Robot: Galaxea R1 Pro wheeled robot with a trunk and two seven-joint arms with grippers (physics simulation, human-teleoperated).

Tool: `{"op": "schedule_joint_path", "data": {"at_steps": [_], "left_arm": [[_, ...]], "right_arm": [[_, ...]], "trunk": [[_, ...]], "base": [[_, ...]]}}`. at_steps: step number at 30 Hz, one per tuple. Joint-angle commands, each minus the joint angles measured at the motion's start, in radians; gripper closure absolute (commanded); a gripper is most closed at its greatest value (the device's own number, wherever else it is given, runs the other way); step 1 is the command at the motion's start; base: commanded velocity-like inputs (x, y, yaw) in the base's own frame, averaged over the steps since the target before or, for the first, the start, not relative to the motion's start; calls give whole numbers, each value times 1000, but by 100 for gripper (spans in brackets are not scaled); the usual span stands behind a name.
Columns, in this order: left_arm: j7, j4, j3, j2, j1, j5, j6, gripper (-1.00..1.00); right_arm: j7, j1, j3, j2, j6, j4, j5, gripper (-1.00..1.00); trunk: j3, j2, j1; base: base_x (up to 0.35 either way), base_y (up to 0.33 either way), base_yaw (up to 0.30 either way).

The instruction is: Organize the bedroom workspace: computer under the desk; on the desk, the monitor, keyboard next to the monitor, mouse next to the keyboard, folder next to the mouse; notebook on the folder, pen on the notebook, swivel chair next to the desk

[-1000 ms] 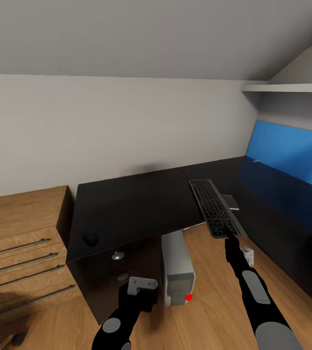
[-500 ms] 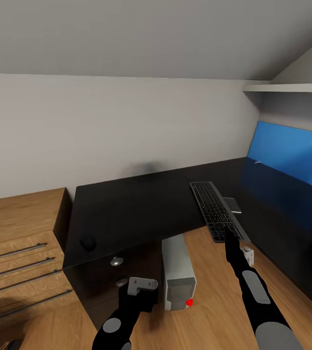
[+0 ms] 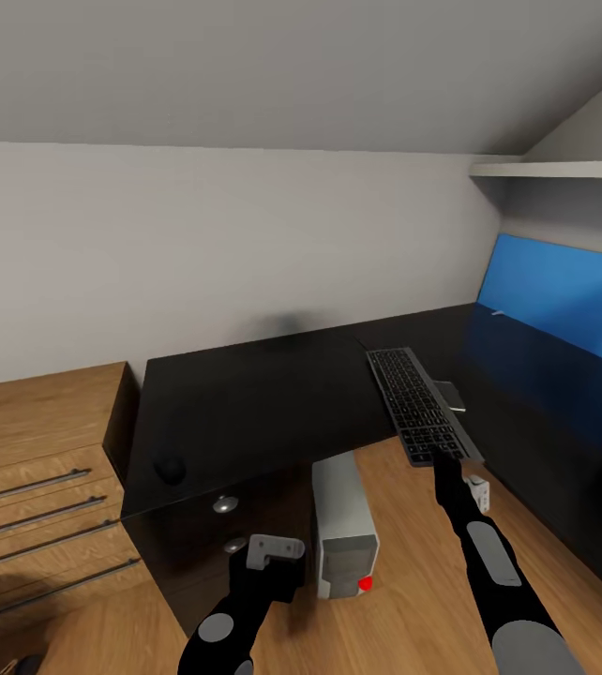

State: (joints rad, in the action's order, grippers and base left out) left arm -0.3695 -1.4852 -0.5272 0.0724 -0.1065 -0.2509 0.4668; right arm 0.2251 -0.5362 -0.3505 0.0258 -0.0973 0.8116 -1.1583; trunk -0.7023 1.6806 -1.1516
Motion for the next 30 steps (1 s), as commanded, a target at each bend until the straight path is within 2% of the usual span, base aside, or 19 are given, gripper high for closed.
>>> {"op": "schedule_joint_path", "data": {"at_steps": [1,5,13,19,21,26,30], "left_arm": [[-10,-1,-2,0,-1,-11,3,-100],[-10,-1,-1,0,-1,-11,3,-100],[-11,-1,-1,1,-1,-11,3,-100],[-11,-1,-1,1,-1,-11,3,-100],[-11,-1,-1,1,-1,-11,3,-100],[-11,-1,-1,1,-1,-11,3,-100],[-11,-1,0,1,-1,-10,3,-100]], "right_arm": [[3,-1,-5,1,-10,0,-10,100],[3,-1,-5,2,-11,0,-11,100],[10,-1,-1,7,-14,14,-12,100],[11,0,-2,28,-18,65,-12,100],[10,1,-3,45,-18,91,-12,100],[10,3,-4,83,-18,139,-12,100],[10,4,-3,93,-18,160,-12,100]], "trunk": [[-1,0,0],[-1,0,0],[24,-56,31],[43,-98,54],[49,-112,61],[49,-112,61],[49,-112,61]], "base": [[0,0,0],[0,0,0],[0,0,0],[0,0,0],[0,0,0],[0,0,0],[0,0,0]]}}
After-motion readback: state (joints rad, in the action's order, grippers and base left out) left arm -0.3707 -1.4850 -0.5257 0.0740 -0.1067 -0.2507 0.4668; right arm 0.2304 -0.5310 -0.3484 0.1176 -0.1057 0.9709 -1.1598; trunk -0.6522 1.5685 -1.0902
